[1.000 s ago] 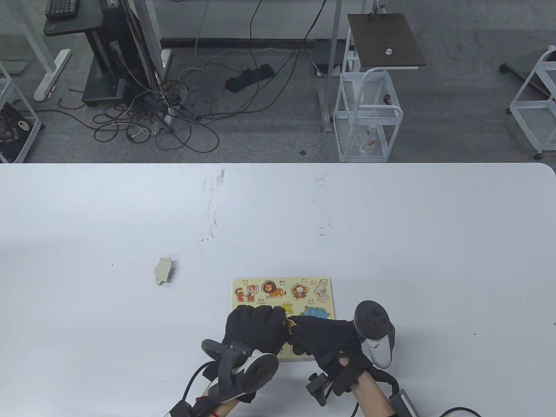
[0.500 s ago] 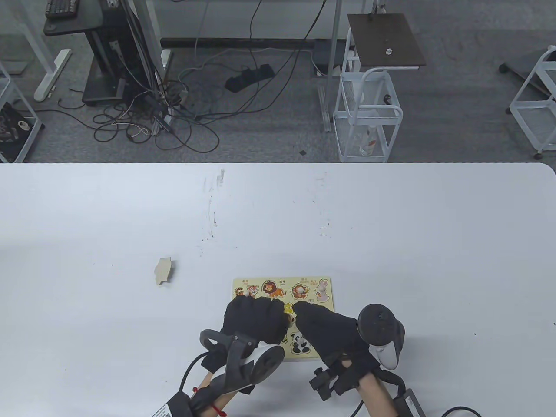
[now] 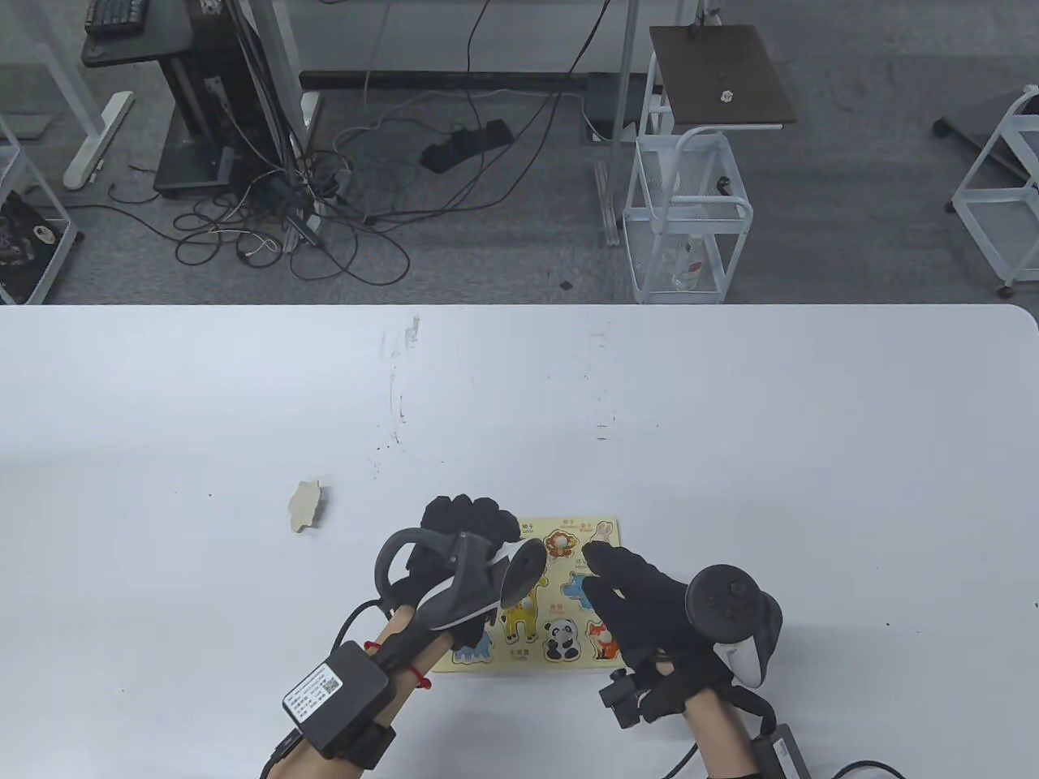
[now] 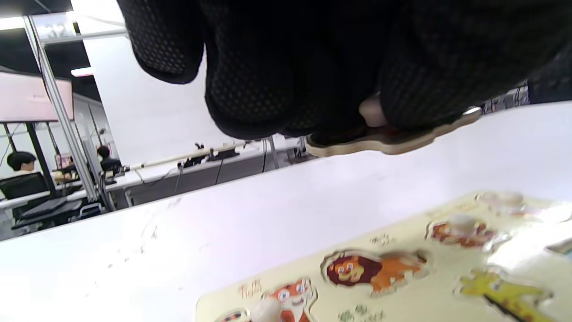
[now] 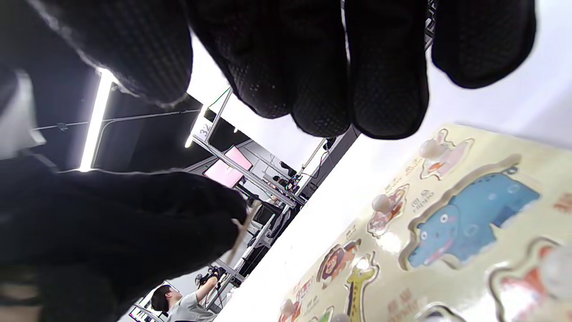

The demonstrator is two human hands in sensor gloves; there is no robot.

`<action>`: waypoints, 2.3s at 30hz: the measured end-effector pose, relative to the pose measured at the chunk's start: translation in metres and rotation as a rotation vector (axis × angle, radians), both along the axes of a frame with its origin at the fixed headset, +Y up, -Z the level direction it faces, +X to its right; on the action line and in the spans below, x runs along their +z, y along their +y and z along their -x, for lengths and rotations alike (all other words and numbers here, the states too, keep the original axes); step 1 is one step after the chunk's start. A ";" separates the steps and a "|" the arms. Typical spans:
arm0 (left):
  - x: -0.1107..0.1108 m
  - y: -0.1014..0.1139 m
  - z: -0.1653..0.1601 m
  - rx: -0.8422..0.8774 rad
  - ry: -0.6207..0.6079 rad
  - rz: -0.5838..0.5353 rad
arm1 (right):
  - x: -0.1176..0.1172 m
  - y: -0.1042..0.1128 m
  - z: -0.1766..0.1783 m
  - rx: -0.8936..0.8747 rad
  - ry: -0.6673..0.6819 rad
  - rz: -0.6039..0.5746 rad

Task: Fit puzzle pieces into frame

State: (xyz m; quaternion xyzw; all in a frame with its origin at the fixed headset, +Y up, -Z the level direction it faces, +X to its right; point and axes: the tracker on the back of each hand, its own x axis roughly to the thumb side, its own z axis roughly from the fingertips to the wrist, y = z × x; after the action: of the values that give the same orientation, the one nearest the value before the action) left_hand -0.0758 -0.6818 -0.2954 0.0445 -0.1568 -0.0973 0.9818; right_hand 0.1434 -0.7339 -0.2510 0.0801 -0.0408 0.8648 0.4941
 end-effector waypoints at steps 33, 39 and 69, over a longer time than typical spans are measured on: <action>-0.042 -0.056 -0.032 -0.208 0.080 0.161 | 0.001 0.001 -0.005 -0.010 -0.031 -0.023; -0.042 -0.055 -0.032 -0.205 0.081 0.163 | 0.001 0.002 -0.005 -0.009 -0.032 -0.022; -0.047 0.016 0.067 -0.080 0.267 0.154 | 0.002 0.001 0.000 0.029 -0.008 -0.018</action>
State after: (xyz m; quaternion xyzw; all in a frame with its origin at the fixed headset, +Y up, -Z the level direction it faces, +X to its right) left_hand -0.1426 -0.6659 -0.3424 -0.0505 -0.0338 -0.1290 0.9898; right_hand 0.1436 -0.7332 -0.2489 0.0815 -0.0492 0.8717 0.4806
